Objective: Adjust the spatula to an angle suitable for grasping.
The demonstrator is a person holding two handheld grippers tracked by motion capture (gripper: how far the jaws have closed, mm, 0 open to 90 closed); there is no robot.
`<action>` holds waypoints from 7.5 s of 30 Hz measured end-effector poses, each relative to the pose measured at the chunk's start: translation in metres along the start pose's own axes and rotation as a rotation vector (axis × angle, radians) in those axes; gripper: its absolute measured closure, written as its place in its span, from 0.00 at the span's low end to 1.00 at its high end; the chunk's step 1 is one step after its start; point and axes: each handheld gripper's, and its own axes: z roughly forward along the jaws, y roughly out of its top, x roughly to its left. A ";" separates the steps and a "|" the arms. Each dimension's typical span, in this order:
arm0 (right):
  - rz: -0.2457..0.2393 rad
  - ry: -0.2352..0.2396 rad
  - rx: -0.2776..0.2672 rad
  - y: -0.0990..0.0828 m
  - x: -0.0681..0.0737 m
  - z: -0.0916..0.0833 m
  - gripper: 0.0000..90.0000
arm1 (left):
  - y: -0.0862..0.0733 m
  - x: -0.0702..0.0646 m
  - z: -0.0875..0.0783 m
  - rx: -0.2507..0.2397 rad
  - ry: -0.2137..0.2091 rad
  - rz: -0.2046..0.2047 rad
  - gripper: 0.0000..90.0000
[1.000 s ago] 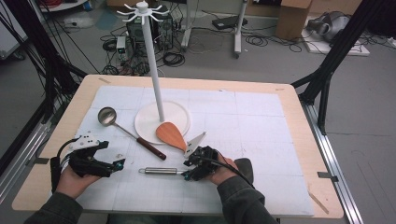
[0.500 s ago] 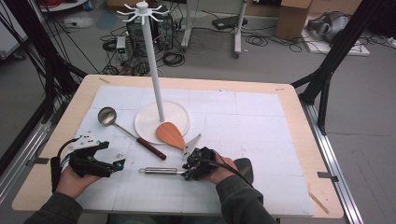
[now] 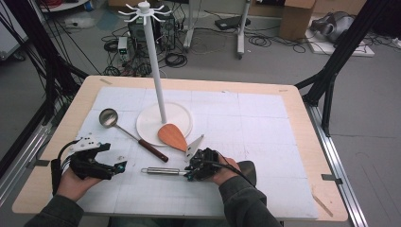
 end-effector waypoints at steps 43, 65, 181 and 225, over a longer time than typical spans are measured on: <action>0.088 -0.032 -0.271 0.010 0.004 -0.051 0.83 | 0.056 -0.046 0.025 -0.083 -0.304 -0.020 0.35; 0.083 -0.046 -0.369 0.038 0.011 -0.060 0.83 | 0.087 -0.061 0.031 -0.140 -0.404 -0.067 0.66; 0.157 -0.083 -0.605 0.038 0.018 -0.094 0.53 | 0.136 -0.069 0.015 -0.234 -0.443 0.080 0.97; 0.408 -0.308 -0.539 -0.073 0.007 -0.118 0.11 | 0.180 -0.044 -0.007 -0.220 -0.437 0.208 0.97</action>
